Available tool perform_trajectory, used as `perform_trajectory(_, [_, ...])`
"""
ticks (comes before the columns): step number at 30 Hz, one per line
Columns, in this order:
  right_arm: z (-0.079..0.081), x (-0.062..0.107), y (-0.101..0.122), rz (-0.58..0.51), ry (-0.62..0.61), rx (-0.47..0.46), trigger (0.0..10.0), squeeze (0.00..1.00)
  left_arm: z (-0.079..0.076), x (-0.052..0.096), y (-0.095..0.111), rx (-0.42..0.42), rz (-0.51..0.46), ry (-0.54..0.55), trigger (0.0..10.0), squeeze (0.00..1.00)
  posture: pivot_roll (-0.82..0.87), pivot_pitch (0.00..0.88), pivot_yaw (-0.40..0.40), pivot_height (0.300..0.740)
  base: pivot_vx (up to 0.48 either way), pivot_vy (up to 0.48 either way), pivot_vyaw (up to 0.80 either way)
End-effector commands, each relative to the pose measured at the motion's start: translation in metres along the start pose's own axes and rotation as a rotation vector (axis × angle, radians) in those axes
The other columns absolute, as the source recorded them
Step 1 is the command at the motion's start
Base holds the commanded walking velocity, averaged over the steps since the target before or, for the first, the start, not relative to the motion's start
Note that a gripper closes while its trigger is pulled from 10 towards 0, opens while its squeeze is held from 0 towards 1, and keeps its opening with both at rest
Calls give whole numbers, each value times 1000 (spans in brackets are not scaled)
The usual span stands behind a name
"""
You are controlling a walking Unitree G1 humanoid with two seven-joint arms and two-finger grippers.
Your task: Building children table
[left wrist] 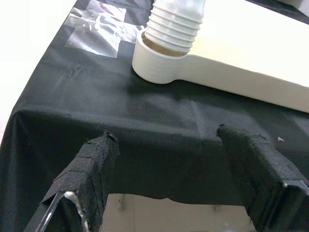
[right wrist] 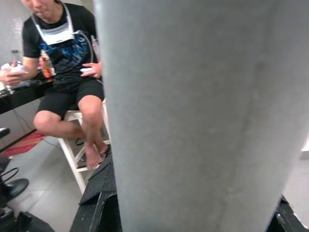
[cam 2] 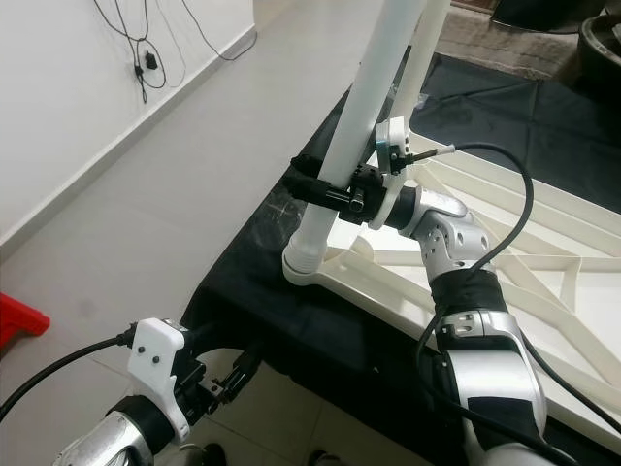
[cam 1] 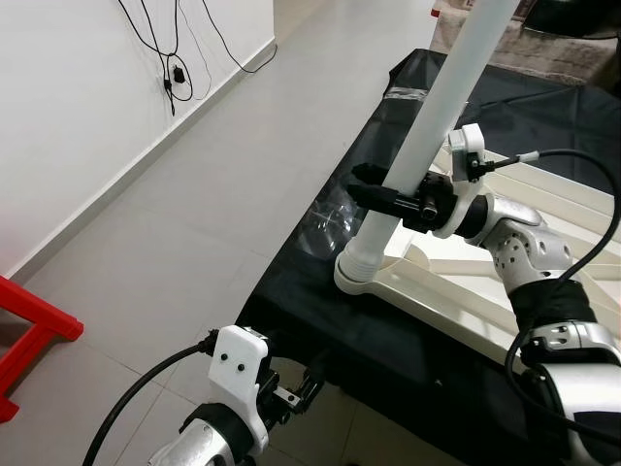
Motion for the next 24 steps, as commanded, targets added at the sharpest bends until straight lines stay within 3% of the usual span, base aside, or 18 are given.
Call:
perform_trajectory(1, [5, -1, -4, 6, 32, 1, 10000, 0, -2, 2, -3, 7, 15, 5, 10000, 0, 132, 266, -53, 740, 0, 0, 0])
perform_trajectory(15, [24, -15, -20, 99, 206, 66, 10000, 0, -4, 1, -3, 2, 22, 1, 10000, 0, 135, 280, -52, 740, 0, 0, 0])
perform_trajectory(24, [12, -26, -12, 103, 191, 111, 10000, 0, -6, 3, -1, 2, 19, 5, 10000, 0, 144, 302, -59, 740, 0, 0, 0])
Point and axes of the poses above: a point about 5 cm out from each wrist's last joint towards the gripper, its own x axis pointing back from the gripper into the wrist, its own y axis along the axis of the wrist's last joint, z = x × y, the point moved 6 cm from there along -x, pointing out of the wrist towards the gripper, and after that the axes turned 14 degrees about x, right-handed, at the moved point
